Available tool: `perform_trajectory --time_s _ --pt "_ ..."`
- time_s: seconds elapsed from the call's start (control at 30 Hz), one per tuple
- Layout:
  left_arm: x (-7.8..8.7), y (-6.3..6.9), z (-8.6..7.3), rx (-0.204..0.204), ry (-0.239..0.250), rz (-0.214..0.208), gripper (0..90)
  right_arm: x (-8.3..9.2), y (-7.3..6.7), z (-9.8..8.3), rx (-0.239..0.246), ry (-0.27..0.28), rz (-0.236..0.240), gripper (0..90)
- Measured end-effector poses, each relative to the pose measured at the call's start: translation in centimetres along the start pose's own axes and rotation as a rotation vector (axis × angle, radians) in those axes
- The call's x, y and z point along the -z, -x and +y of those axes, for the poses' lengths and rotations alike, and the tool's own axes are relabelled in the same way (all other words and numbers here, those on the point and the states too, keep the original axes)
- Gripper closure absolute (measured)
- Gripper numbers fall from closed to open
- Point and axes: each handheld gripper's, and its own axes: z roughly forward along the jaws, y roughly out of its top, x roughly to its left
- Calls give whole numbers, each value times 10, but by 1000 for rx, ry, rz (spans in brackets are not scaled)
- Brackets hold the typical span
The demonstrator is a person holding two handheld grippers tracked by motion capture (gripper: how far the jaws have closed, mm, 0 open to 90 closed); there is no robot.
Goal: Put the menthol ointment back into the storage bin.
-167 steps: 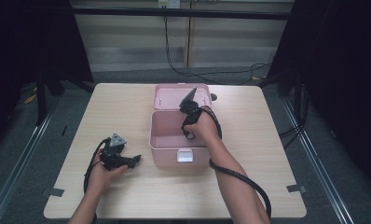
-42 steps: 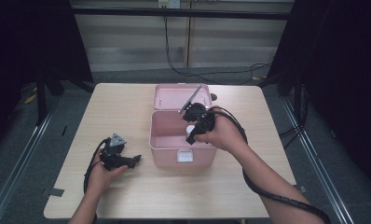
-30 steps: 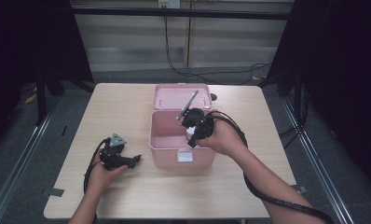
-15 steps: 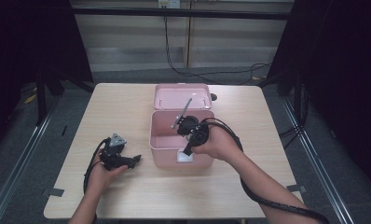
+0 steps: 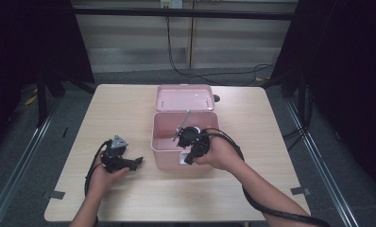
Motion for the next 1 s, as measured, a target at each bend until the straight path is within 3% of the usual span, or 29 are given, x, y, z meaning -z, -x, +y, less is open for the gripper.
perform_trajectory --time_s 0.1,0.23,0.27,0.43,0.63,0.77,0.97,1.0 --pt "0 0 0 0 1 -1 126 -1 -4 -1 15 0 -15 900" --pt "0 0 0 -1 0 -1 125 -6 -8 -4 23 14 5 900" --pt "0 -1 0 1 1 -5 126 -8 -9 -5 44 26 7 900" --pt "1 -2 -1 -5 4 -4 147 -16 -11 -6 70 7 5 900" --pt "1 -2 -1 -6 3 -6 147 -2 -8 -4 51 48 12 900" --pt "1 -2 -1 -5 4 -6 147 10 -7 -1 44 74 -10 900" --pt "1 -2 -1 -7 4 -9 148 9 -3 0 18 61 -22 900" --pt "2 -2 -1 -8 3 -9 148 6 -2 -1 9 49 -7 900"
